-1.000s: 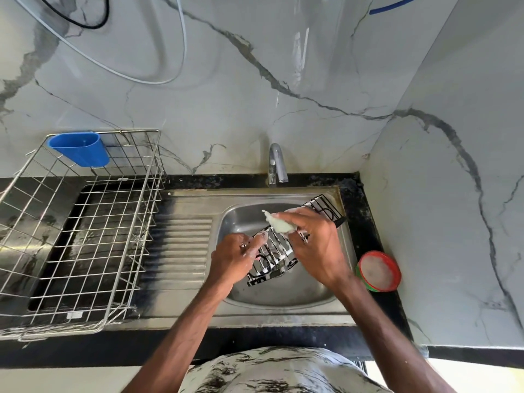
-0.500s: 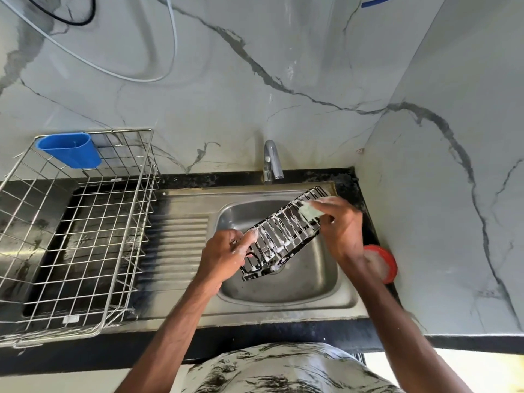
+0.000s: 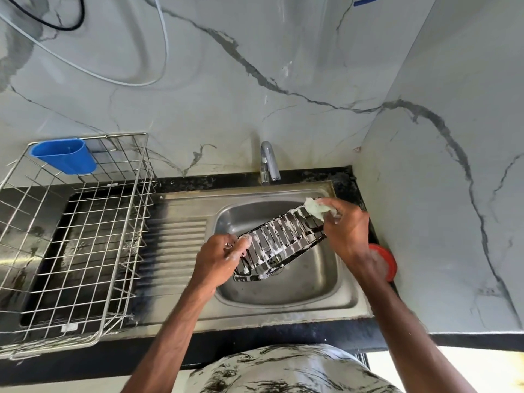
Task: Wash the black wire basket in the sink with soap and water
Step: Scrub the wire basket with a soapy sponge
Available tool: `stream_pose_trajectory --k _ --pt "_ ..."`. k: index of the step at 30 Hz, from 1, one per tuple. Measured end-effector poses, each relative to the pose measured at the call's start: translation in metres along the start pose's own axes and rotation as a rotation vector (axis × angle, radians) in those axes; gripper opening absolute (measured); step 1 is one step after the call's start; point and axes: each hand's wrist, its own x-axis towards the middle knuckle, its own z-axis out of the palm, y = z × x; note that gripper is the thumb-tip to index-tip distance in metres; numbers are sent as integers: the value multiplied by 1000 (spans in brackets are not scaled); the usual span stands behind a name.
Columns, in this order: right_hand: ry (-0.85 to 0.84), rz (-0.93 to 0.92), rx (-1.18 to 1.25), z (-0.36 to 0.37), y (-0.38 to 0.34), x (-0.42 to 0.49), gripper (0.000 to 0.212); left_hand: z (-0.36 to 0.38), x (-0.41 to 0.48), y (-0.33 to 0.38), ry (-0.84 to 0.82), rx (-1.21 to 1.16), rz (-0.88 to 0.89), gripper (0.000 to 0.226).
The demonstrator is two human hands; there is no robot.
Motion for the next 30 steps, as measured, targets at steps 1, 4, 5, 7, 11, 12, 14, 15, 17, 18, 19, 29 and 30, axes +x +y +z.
stream_pose_trajectory --k 1,4,5,7,11,12,14,15,17,18,19,29,30 --pt "-35 42 -24 -2 1 0 34 -2 0 1 0 -2 -10 65" --pt "-214 68 -81 -1 1 -2 26 -5 4 -1 -28 -26 -21 45" --pt "-262 65 -90 0 0 -2 26 -5 4 0 -41 -36 -20 40" --pt "-314 97 -60 1 -5 1 28 -8 5 -1 -61 -57 -4 33" --pt "-392 245 154 -1 -17 7 29 -14 4 -6 -106 -53 3 17" --pt "-414 308 228 -1 -18 7 30 -14 4 -9 -111 -49 -17 20" --pt "-435 400 331 -1 -21 7 31 -12 4 -12 -94 -58 -66 26" --pt "-432 431 357 0 -21 7 32 -12 2 -11 -82 -83 -97 21" --pt "-414 469 372 3 -21 4 33 -8 -3 -10 -50 -129 -163 27" --pt "-402 465 361 6 -21 1 33 -3 -3 -13 -47 -140 -189 35" --pt "-395 449 334 8 -22 -2 33 3 -4 -14 -64 -137 -207 47" --pt "-314 269 179 13 -34 -16 25 80 7 -16 12 115 -301 93" --pt "-307 266 169 12 -35 -16 25 81 8 -16 23 90 -329 91"
